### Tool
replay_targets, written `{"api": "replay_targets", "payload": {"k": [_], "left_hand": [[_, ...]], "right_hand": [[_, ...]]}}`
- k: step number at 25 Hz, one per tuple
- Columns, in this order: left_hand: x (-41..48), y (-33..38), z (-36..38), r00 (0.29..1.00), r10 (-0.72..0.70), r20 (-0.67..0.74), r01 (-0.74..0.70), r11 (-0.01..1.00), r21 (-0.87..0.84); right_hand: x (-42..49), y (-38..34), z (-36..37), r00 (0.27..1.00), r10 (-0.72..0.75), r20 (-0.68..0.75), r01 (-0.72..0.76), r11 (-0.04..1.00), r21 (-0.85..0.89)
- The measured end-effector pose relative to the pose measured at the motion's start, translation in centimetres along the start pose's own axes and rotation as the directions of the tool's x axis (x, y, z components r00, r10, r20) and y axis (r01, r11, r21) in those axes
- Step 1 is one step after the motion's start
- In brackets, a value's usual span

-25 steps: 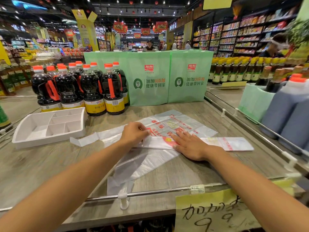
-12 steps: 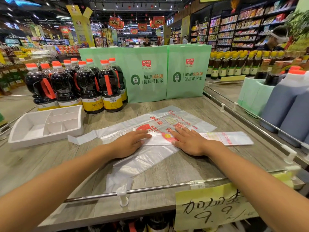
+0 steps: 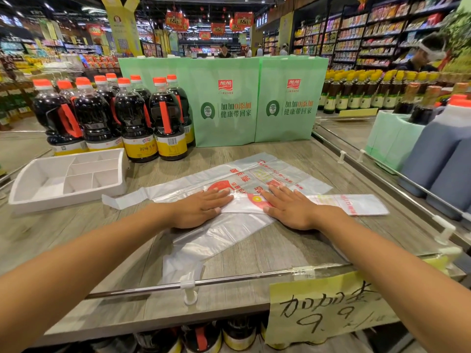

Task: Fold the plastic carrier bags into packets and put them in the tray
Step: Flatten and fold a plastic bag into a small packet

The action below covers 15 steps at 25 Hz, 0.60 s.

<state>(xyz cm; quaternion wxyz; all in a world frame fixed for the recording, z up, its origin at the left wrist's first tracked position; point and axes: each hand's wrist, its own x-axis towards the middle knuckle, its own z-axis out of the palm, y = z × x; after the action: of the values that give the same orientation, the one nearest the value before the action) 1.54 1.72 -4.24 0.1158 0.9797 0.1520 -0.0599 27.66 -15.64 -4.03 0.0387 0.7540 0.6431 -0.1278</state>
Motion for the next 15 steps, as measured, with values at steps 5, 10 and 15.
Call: {"api": "replay_targets", "payload": {"k": [5, 10, 15], "left_hand": [[-0.4, 0.6, -1.3, 0.997, 0.008, -0.071, -0.004, 0.999, 0.053], [-0.9, 0.8, -2.0, 0.989, 0.043, -0.145, -0.013, 0.980, 0.199], [-1.0, 1.4, -2.4, 0.983, 0.080, -0.165, -0.026, 0.952, 0.304]], "right_hand": [[-1.7, 0.5, -1.6, 0.993, -0.083, -0.086, 0.084, 0.996, 0.012], [-6.7, 4.9, -3.7, 0.988, -0.084, -0.128, 0.054, 0.973, -0.224], [-8.4, 6.2, -2.9, 0.973, -0.140, -0.183, 0.069, 0.935, -0.349]]}}
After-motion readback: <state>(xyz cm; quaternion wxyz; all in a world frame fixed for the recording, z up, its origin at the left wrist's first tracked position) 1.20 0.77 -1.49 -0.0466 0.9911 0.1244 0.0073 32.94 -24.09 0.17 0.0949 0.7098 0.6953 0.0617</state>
